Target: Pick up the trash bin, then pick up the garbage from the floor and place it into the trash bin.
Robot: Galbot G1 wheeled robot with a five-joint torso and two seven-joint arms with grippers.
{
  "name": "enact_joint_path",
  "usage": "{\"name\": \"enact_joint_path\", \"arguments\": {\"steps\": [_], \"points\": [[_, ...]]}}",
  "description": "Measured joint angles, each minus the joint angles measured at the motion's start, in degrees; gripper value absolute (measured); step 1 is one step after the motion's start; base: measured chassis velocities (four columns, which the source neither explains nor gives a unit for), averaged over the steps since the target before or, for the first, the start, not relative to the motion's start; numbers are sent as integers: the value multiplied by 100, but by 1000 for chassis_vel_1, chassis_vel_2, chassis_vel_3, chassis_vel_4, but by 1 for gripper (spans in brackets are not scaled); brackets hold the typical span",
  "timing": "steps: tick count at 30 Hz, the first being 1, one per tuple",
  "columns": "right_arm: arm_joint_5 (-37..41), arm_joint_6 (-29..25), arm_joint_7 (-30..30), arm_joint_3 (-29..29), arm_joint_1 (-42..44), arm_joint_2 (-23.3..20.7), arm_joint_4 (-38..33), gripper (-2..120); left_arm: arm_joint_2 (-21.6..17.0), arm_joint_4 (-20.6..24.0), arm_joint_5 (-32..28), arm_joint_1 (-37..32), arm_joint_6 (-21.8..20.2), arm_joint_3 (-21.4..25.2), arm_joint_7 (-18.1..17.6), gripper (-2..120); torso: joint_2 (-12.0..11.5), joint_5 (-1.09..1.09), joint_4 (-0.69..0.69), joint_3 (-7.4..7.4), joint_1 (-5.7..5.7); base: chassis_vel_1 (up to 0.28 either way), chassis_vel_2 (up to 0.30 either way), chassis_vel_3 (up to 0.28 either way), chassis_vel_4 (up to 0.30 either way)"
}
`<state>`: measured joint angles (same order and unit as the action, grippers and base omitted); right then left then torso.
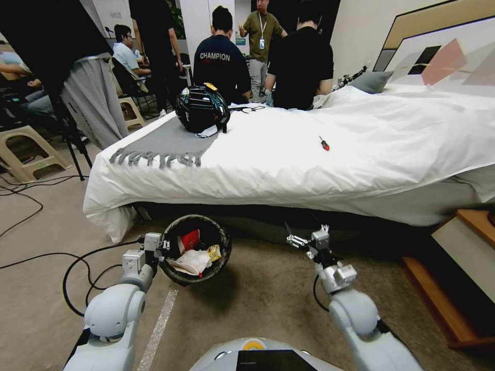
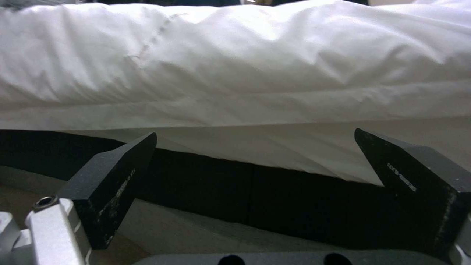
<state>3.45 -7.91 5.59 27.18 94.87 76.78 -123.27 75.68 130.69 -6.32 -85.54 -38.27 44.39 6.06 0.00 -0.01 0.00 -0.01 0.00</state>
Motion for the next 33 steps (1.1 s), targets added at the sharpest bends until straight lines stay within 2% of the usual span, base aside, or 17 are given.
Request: {"name": "enact_joint_path", "arguments": {"steps": [6,33], "points": [[-137,-124,331,-36,236,80,-25,100,20,-11,24,8,-1,-8,47,4,0,1,1,0,0,7,8,7,9],[-71,18,356,-49,150,12,-26,100,55,71,46,-28,6,67,101,4,0,1,1,1,0,98,100,97,96]]}}
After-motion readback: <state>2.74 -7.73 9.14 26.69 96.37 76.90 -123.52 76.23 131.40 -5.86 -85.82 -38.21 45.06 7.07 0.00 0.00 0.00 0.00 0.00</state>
